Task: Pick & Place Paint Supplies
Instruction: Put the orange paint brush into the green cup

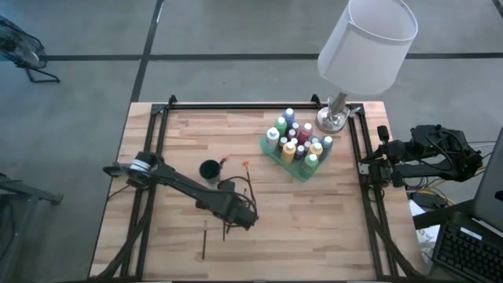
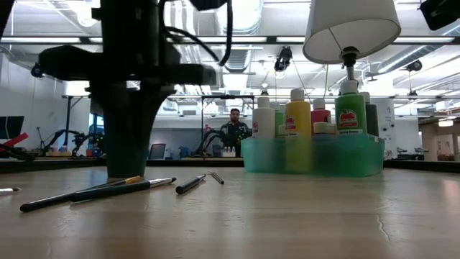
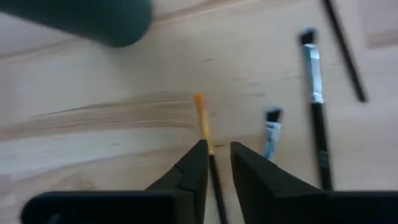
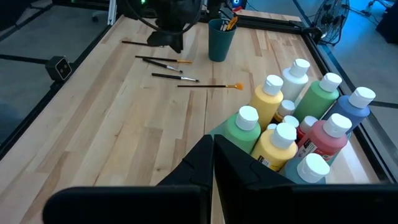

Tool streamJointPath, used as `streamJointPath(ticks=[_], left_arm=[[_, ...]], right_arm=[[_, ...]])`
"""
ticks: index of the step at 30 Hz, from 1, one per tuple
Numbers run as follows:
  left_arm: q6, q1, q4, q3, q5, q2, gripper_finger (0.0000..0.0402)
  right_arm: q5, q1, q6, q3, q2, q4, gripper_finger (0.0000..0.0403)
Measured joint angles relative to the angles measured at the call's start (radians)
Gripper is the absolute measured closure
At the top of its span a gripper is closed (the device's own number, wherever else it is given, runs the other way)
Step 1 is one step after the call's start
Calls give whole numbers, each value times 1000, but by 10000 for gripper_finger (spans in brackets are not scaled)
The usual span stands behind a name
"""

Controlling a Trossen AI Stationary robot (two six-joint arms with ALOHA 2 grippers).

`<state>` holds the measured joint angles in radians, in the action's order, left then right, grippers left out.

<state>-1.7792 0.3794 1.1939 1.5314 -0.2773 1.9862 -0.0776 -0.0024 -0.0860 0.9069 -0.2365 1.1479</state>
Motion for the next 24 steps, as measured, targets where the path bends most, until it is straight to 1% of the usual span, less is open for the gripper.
streamJointPath(ticks=[6, 10, 17, 24], left_arm=[[-64, -2, -1, -38, -3, -6, 278], [-66, -6, -47, -81, -6, -3, 259], [-83, -18, -139, -157, -17, -3, 261], [-97, -38, -245, -207, -22, -9, 261]], right_arm=[[0, 0, 0, 0, 0, 0, 394], [0, 0, 0, 0, 0, 0, 394], [0, 0, 0, 0, 0, 0, 394], [0, 0, 0, 0, 0, 0, 394]])
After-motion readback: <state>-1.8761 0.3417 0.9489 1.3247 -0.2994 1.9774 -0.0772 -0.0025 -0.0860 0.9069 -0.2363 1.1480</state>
